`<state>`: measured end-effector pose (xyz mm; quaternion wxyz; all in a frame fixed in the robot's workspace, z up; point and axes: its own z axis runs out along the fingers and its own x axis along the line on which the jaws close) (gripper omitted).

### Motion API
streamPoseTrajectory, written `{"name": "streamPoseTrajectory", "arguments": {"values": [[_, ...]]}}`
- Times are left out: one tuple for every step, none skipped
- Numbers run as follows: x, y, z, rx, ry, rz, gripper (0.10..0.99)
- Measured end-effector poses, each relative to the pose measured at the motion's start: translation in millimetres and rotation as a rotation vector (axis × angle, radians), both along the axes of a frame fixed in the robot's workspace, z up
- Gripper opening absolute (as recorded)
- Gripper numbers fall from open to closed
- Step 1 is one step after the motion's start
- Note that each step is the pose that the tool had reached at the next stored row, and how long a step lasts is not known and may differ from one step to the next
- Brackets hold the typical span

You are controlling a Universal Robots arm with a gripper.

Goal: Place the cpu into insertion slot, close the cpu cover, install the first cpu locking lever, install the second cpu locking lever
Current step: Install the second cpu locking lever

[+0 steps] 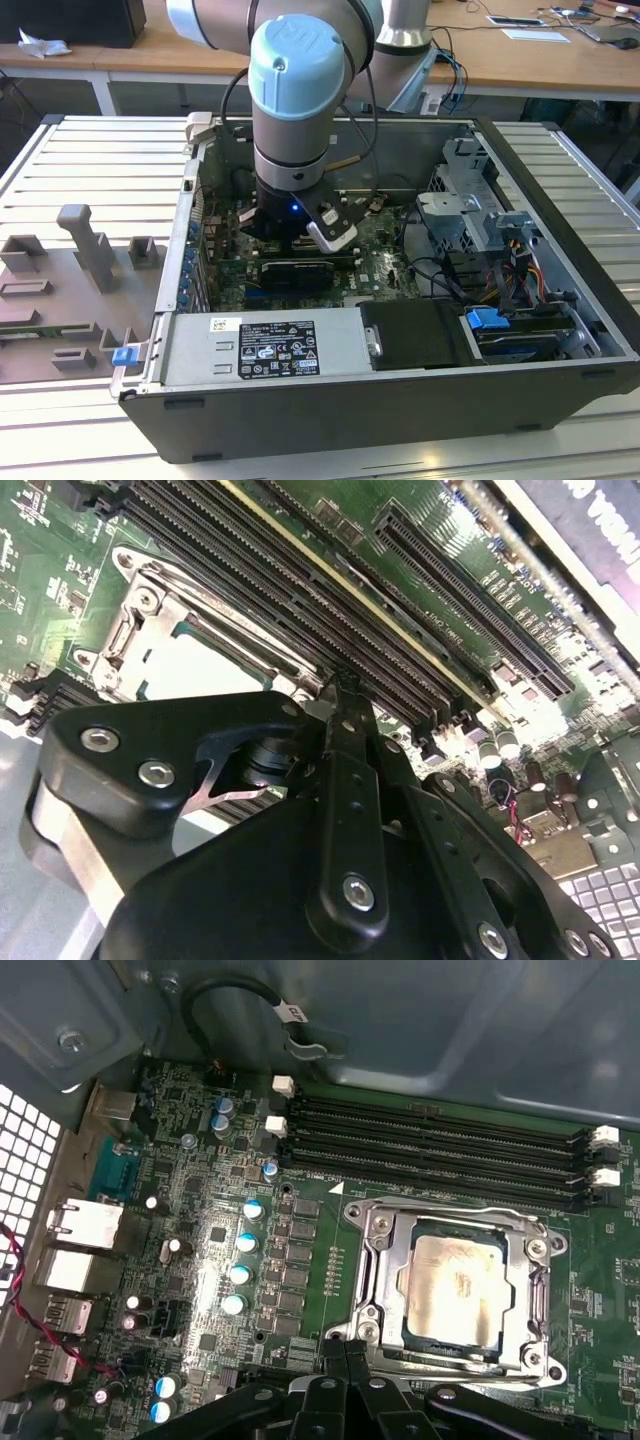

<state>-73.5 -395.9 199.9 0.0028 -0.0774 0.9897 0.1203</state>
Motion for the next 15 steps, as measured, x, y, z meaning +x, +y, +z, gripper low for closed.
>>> {"name": "streamPoseTrajectory", "arguments": {"values": [[-0.1, 0.0, -0.2, 0.001, 0.0000, 0.000, 0.106], [-0.2, -0.1, -0.3, 0.002, 0.0002, 0.000, 0.106], [-0.2, -0.1, -0.4, 0.004, 0.0002, 0.001, 0.106], [-0.3, -0.1, -0.6, 0.005, 0.0002, 0.001, 0.106], [-0.3, 0.1, -0.8, 0.009, 0.0000, 0.001, 0.106], [-0.2, 0.1, -0.9, 0.011, 0.0000, 0.002, 0.106], [-0.2, 0.2, -1.2, 0.014, -0.0004, 0.002, 0.106], [-0.2, 0.2, -1.5, 0.018, -0.0005, 0.002, 0.106], [-0.2, 0.2, -1.9, 0.019, -0.0005, 0.003, 0.106], [-0.4, 0.1, -2.2, 0.020, -0.0002, 0.004, 0.106], [-0.8, 0.0, -2.5, 0.020, -0.0001, 0.004, 0.106], [-1.4, 0.0, -3.0, 0.020, 0.0001, 0.005, 0.106], [-2.1, 0.1, -3.8, 0.021, 0.0000, 0.006, 0.106], [-2.3, 0.1, -4.2, 0.022, 0.0000, 0.007, 0.106], [-2.7, 0.1, -5.1, 0.023, 0.0000, 0.008, 0.106]]}}
